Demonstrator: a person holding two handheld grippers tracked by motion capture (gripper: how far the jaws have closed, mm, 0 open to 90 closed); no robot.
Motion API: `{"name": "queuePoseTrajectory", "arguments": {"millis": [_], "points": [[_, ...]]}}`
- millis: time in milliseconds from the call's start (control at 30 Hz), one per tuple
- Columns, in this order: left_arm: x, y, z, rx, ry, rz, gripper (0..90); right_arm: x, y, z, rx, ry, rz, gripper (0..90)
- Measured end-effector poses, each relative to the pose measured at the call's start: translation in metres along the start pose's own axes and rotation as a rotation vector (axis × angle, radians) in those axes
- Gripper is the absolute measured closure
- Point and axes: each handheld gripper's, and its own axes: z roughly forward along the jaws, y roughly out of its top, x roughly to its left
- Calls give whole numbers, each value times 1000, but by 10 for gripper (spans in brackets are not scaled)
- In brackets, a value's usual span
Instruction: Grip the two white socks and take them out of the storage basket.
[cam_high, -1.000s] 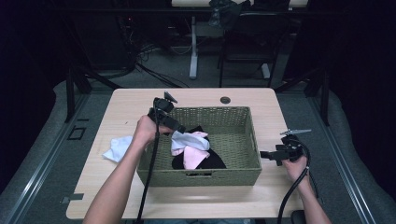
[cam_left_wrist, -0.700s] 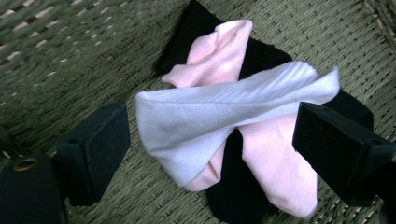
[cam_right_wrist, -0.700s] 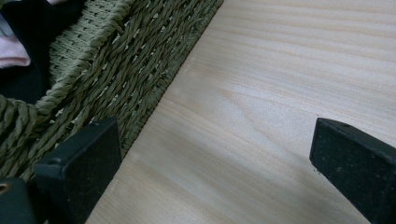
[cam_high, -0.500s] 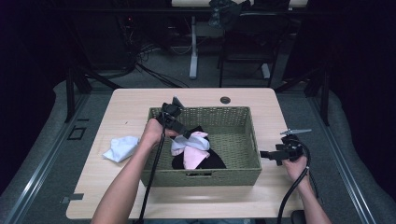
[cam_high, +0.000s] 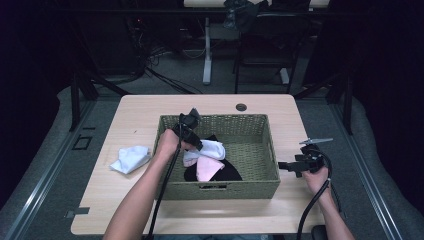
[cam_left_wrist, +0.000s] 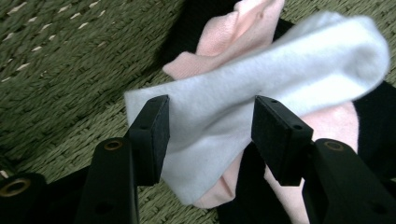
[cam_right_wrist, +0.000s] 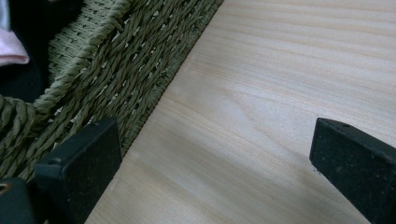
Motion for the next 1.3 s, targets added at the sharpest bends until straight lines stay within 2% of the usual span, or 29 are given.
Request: {"name": "queuePoseTrajectory", "arguments": {"millis": [133, 267, 467, 733, 1000, 1100, 1200, 1300], "points": [[4, -2, -3, -20, 28, -36, 358, -1, 0, 0, 3, -1, 0, 18], [9, -3, -4, -26, 33, -56, 274, 0, 0, 0, 7, -1, -7, 18], [13, -3, 1, -12, 20, -84, 233, 0, 0, 0, 6, -1, -6, 18], [17, -4, 8, -7, -5, -111, 253, -1, 0, 0, -1, 7, -5, 19], [17, -6, 10, -16, -18, -120, 324, -1, 0, 0, 1, 3, -7, 18], [18, -6, 12, -9, -17, -124, 388, 0, 0, 0, 0, -1, -6, 19], [16, -7, 15, 9, -17, -110, 518, 0, 0, 0, 4, 5, -4, 19], [14, -8, 17, 15, -4, -94, 741, 0, 0, 0, 3, -1, -4, 19]]}}
